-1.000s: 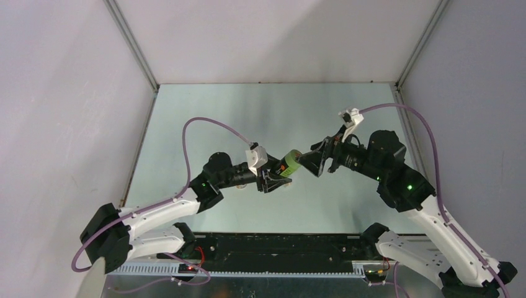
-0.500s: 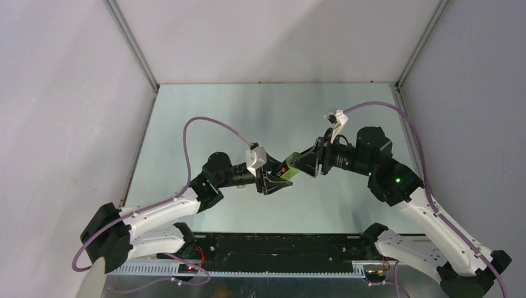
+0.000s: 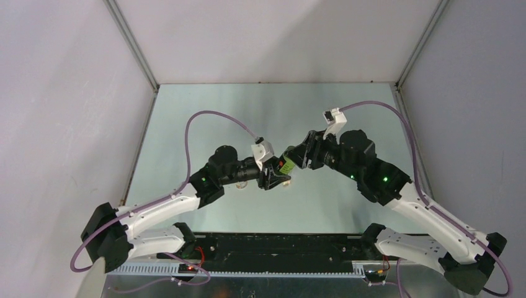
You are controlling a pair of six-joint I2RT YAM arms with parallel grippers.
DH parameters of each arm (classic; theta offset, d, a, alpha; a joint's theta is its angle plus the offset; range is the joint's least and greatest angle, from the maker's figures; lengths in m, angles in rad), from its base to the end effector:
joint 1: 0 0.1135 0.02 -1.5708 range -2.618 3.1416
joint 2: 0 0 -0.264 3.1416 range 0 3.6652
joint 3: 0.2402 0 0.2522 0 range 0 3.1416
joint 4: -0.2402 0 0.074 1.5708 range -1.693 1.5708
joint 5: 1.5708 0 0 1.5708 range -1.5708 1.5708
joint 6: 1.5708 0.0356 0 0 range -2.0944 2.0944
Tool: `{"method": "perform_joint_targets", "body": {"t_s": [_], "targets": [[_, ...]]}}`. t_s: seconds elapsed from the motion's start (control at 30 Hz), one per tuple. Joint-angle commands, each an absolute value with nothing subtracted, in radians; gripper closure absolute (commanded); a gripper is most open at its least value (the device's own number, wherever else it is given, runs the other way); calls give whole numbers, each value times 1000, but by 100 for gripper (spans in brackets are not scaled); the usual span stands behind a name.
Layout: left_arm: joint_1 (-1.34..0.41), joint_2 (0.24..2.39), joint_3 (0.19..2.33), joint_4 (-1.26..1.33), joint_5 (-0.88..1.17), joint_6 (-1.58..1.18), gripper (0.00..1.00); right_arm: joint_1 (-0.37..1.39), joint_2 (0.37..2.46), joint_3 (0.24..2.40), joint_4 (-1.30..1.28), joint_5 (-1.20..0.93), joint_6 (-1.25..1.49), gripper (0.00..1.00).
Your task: Sort the pills into containers
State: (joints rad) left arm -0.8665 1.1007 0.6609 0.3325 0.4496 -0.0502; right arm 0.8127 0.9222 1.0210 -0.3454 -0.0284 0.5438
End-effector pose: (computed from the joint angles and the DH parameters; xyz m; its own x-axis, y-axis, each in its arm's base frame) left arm 0.1521 -0.2029 0.2875 -0.1177 0.0688 -0.9907 0.9614 0.2576 -0.0964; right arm 0.1400 0.1493 0.3810 -0.5290 0.1936 -0.8263 -0.5505 0.6627 0.5077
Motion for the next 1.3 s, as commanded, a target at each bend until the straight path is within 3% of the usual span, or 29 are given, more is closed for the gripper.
{"method": "perform_joint_targets", "body": {"t_s": [0.0, 0.03, 0.07, 0.13, 0.2, 0.27, 0.37, 0.47, 0.53, 0.6, 0.67, 0.77, 0.8, 0.83, 1.0, 1.27], "targets": [[-871, 1086, 741, 337, 344, 75, 100, 825, 951, 1041, -390, 244, 650, 61], [-871, 1086, 741, 336, 349, 78, 100, 825, 952, 1040, -384, 231, 639, 54], [-872, 1087, 741, 338, 358, 76, 100, 824, 951, 1041, -369, 190, 631, 36], [-872, 1092, 741, 345, 369, 68, 100, 825, 953, 1041, -347, 109, 593, 17], [-872, 1100, 741, 352, 369, 56, 100, 824, 966, 1042, -333, 8, 553, 10], [-872, 1106, 737, 359, 372, 48, 100, 825, 985, 1044, -342, -46, 552, 8], [-872, 1113, 740, 372, 375, 39, 100, 829, 1008, 1042, -357, -65, 564, 13], [-871, 1120, 748, 369, 365, 32, 93, 829, 1015, 1043, -368, -43, 575, 30], [-872, 1119, 749, 376, 353, 27, 83, 825, 1009, 1043, -374, -27, 575, 44], [-872, 1118, 735, 397, 313, 12, 56, 822, 1001, 1043, -388, 48, 570, 52], [-872, 1114, 724, 420, 231, -30, 41, 818, 991, 1043, -438, 213, 572, 54], [-870, 1094, 691, 447, 88, -77, 28, 766, 977, 1018, -512, 486, 584, 54], [-870, 1089, 677, 451, 58, -84, 8, 746, 972, 1005, -514, 519, 585, 54], [-871, 1074, 670, 456, -1, -100, 4, 696, 960, 971, -506, 554, 582, 54], [-867, 998, 615, 441, -194, -140, 0, 532, 952, 793, -388, 580, 538, 53], [-861, 851, 557, 368, -304, -194, 1, 404, 1072, 647, -175, 498, 510, 52]]}}
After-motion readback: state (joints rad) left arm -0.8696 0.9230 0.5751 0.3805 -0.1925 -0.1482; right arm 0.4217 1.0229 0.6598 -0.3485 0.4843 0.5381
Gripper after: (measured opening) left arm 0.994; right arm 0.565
